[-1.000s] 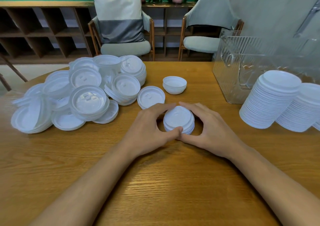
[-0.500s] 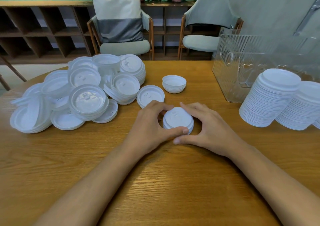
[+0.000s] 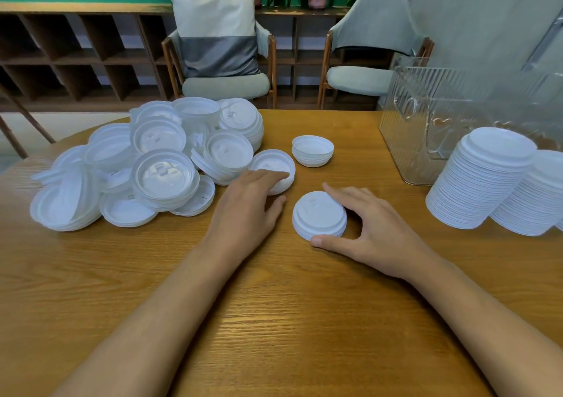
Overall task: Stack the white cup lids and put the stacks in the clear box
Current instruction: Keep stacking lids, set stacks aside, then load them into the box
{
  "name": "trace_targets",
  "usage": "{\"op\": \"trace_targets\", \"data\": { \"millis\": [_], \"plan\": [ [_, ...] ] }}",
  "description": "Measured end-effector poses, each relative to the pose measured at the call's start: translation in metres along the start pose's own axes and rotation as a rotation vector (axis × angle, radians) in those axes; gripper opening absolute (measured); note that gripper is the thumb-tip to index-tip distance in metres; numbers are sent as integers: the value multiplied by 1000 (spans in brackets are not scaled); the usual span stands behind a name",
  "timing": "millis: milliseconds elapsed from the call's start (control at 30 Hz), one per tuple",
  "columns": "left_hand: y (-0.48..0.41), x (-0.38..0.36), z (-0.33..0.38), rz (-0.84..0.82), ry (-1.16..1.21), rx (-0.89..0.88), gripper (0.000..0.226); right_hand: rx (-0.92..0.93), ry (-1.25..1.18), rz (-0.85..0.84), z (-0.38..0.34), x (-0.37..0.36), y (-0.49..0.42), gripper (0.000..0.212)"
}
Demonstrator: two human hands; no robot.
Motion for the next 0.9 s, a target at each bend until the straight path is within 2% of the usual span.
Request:
{"op": "trace_targets", "data": {
  "millis": [133,267,433,500,567,667,733,800,900],
  "plan": [
    [-1,1,-1,11,-11,1,28,5,-11,10,-1,2,1,104],
    [-2,2,-2,29,38,-6,29,4,-9,9,-1,2,0,103],
    [-3,6,2,118,88,-42,28,3,-14,19,1,0,0,101],
    [-3,7,7,173,152,-54,25,-4,-24,36,2,0,0,102],
    [-1,10,15,200,327,31,30,-12,-44,48,2,0,-1,104],
    [1,12,23,138,633,206,52,1,-61,65,3,-1,-1,98],
    [1,10,23,44,743,272,57,17,-70,76,3,-2,-1,95],
    [1,7,22,-13,719,285,50,22,-80,84,4,-3,-1,97],
    [3,1,22,-25,547,244,43,22,-90,81,6,-3,-2,100]
  ]
}}
Point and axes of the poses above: each hand's wrist, its own y-axis away from the middle knuckle, its own x-axis out of the back of the hand, z = x × y, the point moved 2 cm from there along -y, towards the middle knuckle, and after that the axes turned 7 degrees about y, right-handed, at the moved point
